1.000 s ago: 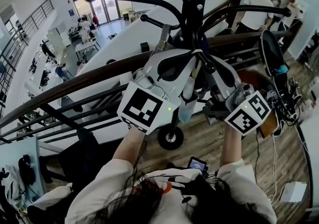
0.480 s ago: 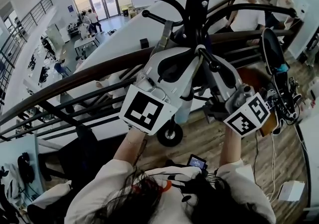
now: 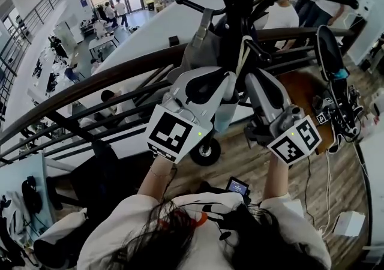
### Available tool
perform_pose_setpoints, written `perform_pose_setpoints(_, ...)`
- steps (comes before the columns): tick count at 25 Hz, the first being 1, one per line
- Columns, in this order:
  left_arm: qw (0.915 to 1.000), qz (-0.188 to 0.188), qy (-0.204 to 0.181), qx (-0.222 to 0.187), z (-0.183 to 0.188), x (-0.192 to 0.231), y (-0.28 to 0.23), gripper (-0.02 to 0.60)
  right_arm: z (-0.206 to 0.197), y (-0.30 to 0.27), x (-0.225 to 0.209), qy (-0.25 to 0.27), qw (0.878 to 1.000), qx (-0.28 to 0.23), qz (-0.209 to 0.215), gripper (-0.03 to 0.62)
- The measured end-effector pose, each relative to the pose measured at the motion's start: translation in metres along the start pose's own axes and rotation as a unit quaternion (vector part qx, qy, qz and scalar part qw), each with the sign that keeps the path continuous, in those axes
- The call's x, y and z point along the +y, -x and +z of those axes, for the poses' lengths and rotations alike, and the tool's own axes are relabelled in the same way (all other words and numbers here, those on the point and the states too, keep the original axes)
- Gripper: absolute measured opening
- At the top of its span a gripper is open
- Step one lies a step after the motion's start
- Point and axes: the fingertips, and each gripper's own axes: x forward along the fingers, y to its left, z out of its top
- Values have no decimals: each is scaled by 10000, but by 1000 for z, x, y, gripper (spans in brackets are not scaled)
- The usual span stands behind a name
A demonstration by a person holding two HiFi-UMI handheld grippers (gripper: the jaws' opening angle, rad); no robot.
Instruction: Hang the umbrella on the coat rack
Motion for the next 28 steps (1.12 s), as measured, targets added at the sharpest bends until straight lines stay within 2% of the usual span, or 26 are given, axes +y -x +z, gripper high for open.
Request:
perform_pose_setpoints(11, 9939, 50, 793, 762, -62, -32, 56, 32, -65, 35, 29, -335, 9968, 607, -389, 52)
perform_pose_setpoints(21, 9833, 116, 1355, 1212, -98, -68, 130, 32, -122, 68, 81, -642, 9895, 1089, -702, 51)
perform_pose_setpoints(28, 9752, -88, 1691, 1428, -116, -102, 182, 32, -155, 97, 129, -762, 9823, 1369, -1023, 37)
